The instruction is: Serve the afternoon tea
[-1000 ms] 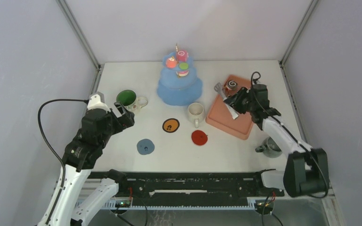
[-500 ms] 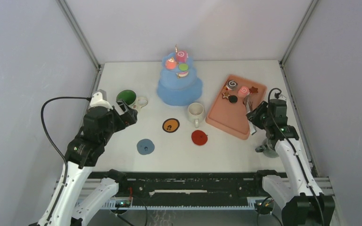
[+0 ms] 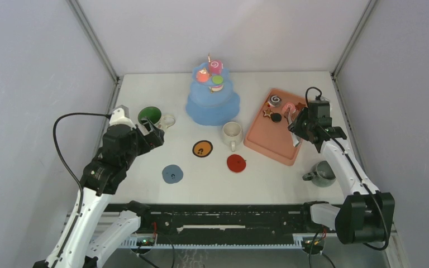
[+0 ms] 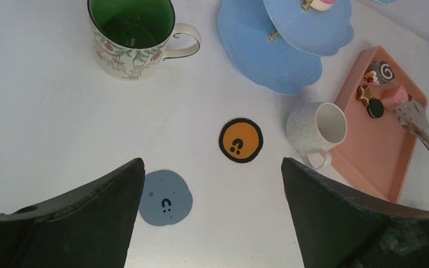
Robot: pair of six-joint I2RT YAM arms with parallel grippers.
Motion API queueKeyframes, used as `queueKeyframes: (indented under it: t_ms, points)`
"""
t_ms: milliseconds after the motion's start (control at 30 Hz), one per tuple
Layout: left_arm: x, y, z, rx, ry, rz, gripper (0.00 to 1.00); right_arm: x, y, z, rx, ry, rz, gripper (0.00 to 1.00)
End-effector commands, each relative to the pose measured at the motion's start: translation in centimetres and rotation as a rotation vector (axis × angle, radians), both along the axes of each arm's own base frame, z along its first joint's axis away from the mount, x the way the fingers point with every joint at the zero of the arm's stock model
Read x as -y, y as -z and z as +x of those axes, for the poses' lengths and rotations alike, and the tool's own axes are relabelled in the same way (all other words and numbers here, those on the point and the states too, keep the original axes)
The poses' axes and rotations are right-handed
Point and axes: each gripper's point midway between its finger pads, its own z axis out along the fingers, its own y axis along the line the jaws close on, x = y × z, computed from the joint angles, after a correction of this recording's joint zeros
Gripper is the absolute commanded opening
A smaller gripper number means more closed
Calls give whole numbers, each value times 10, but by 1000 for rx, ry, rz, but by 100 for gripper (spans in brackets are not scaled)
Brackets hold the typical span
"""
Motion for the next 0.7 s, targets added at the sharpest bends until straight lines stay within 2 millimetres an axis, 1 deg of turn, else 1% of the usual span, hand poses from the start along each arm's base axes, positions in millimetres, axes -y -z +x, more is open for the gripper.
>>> queueKeyframes:
  t_ms: [0,167,333,433,667]
  points:
    - [-3,1,8,13,-23,10,96,1,-25,33,99,24,4,46]
    - [-4,1,10,11,-29,21,96,-1,-34,45,131,41,36,50]
    - [-4,5,12,-1,-27,29,96,2,-29,51,117,68,65,50]
    - [-4,4,12,1,-26,30,96,7,-25,55,122,103,91,50]
    - [-6,3,11,7,-33,35,96,12,-30,59,176,147,183,49]
